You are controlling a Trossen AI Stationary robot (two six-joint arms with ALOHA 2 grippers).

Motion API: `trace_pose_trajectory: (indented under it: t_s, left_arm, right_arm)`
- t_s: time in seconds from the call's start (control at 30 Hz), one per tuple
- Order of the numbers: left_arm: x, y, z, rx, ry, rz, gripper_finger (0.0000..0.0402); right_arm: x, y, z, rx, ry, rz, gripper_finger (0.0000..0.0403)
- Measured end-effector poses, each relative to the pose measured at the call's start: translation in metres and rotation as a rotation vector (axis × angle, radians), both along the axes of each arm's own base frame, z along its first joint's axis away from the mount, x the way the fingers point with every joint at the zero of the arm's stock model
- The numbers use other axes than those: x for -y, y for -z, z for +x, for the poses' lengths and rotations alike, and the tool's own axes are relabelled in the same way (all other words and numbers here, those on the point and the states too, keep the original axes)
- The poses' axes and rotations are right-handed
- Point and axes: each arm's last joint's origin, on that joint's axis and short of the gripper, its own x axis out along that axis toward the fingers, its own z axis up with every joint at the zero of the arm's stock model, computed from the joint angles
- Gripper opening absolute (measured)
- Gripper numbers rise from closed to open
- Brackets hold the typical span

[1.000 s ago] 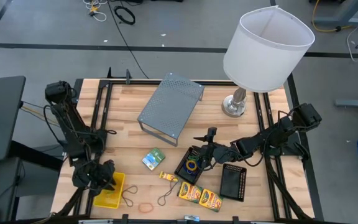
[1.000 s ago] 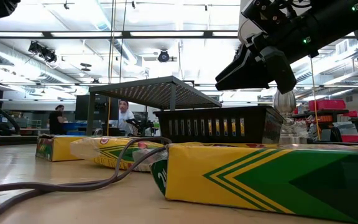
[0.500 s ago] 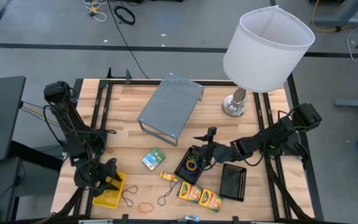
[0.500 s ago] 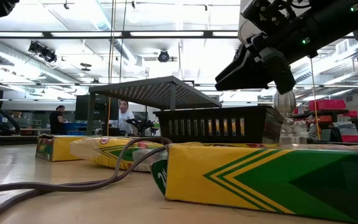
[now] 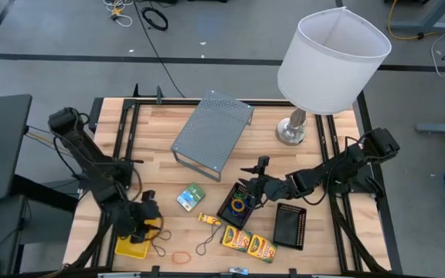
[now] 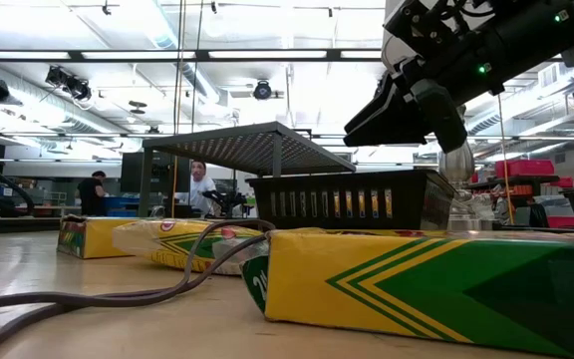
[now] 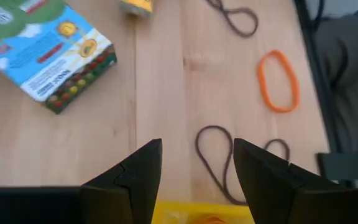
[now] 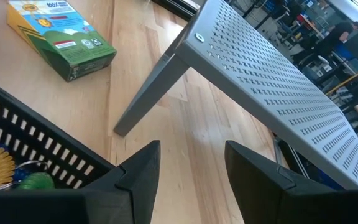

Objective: Pick & Place Office Desk Supplies
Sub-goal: Put the black rubber band into the yellow bin

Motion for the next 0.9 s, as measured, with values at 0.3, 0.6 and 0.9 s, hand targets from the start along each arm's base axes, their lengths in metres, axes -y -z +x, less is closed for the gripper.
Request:
trace_pose_trajectory:
  t_s: [0.3, 0.6, 0.9]
  left_arm:
    - [0.012, 0.018, 0.038, -0.157, 0.067, 0.094, 0.0203]
    - [0.02, 0.045, 0.051, -0.292, 0.131, 0.14, 0.0203]
    - [0.025, 0.058, 0.059, -0.273, 0.09, 0.227, 0.0184]
  right_arm:
    - [0.0, 0.001, 0.0, -0.006, 0.0, -0.002, 0.0188]
    - [0.0, 0.001, 0.0, -0.011, 0.0, -0.004, 0.0188]
    - [0.0, 0.001, 0.0, -0.011, 0.0, -0.004, 0.0188]
